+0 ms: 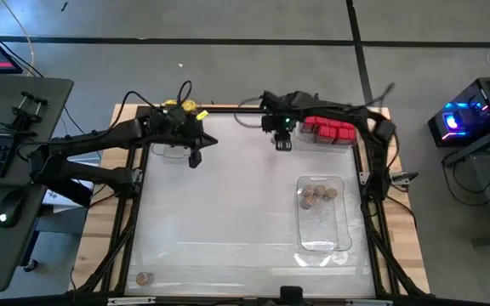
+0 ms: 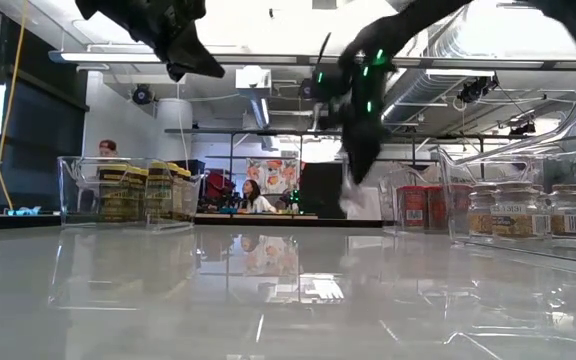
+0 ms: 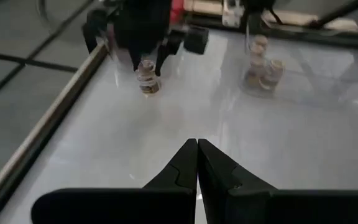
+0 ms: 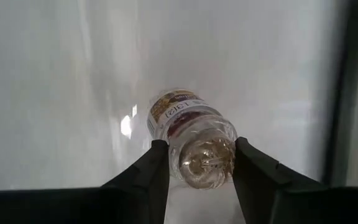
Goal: Sort spices by type
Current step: Put the brown seasoning bottle into the bottom transparent bin
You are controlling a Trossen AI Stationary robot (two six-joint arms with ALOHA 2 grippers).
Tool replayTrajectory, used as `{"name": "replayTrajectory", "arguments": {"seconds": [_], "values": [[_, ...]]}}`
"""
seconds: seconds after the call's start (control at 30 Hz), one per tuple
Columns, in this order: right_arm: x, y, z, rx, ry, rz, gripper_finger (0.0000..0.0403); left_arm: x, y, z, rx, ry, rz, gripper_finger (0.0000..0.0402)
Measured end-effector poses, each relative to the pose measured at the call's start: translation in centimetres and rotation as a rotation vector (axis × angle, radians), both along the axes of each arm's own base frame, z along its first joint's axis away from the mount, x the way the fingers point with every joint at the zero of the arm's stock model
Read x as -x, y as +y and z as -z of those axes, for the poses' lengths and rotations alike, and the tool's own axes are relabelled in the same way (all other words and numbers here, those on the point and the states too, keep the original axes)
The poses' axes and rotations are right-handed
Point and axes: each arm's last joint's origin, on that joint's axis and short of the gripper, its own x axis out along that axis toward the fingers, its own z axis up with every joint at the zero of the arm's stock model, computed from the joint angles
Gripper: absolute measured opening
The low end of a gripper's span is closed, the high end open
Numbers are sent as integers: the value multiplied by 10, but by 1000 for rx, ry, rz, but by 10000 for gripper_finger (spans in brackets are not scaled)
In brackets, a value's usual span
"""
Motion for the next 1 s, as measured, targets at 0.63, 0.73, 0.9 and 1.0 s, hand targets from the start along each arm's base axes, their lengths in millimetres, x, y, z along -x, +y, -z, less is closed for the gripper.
{"name": "replayTrajectory", "arguments": {"seconds": [0.63,0.73,0.9,1.0], "values": [[39,96,-112,-120,-271,19,138,-5,9,-11,3,-138,-59,0],[49,137,-113,-209,-251,16,138,-9,11,-11,1,-167,-62,0],[81,210,-103,-309,-191,72,138,-19,15,-7,-2,-190,-64,0],[108,243,-101,-341,-179,168,138,-27,18,-3,0,-196,-55,0]]}}
